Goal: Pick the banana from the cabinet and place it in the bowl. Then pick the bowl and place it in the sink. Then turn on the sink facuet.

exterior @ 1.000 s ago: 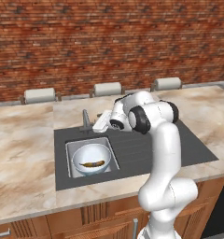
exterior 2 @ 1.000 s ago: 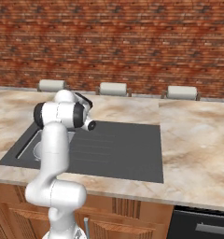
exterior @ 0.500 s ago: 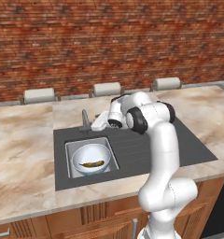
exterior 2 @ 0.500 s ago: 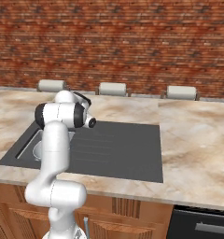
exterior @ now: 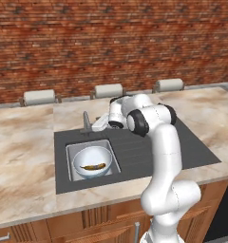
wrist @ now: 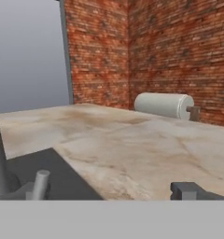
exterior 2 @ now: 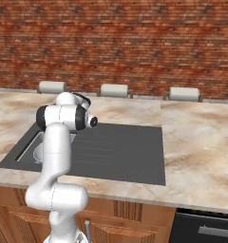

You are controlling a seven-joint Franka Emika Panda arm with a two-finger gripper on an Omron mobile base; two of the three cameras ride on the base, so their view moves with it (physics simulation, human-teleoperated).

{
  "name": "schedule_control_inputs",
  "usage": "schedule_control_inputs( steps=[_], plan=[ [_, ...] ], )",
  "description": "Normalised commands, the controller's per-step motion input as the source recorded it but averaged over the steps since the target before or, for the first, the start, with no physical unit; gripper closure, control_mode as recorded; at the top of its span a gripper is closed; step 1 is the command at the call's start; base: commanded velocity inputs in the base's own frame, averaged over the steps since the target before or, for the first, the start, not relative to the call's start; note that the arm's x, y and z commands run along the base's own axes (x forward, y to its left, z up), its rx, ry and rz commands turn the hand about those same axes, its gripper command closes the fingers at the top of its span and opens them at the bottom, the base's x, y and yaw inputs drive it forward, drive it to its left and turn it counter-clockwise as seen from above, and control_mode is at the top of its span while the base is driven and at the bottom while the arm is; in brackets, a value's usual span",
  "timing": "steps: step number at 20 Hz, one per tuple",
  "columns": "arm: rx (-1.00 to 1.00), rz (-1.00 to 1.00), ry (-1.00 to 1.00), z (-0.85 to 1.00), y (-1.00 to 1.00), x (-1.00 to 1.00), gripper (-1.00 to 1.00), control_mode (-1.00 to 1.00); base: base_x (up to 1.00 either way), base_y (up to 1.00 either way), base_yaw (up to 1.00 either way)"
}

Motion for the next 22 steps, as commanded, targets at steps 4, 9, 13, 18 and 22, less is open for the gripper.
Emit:
schedule_control_inputs(
  steps=[4, 9, 13, 18, 22],
  plan=[
    [0.00, 0.00, 0.00, -0.24, 0.10, 0.24, -1.00, -1.00, 0.00, 0.00, 0.00],
    [0.01, -0.02, 0.00, -0.01, 0.01, 0.03, 1.00, -1.00, 0.00, 0.00, 0.00],
    [0.05, -0.06, 0.00, 0.00, -0.14, 0.00, 1.00, -1.00, 0.00, 0.00, 0.00],
    [0.07, -0.07, 0.01, 0.00, -0.51, 0.00, 1.00, -1.00, 0.00, 0.00, 0.00],
    [0.11, -0.08, 0.05, 0.00, -0.78, 0.00, 1.00, -1.00, 0.00, 0.00, 0.00]
  ],
)
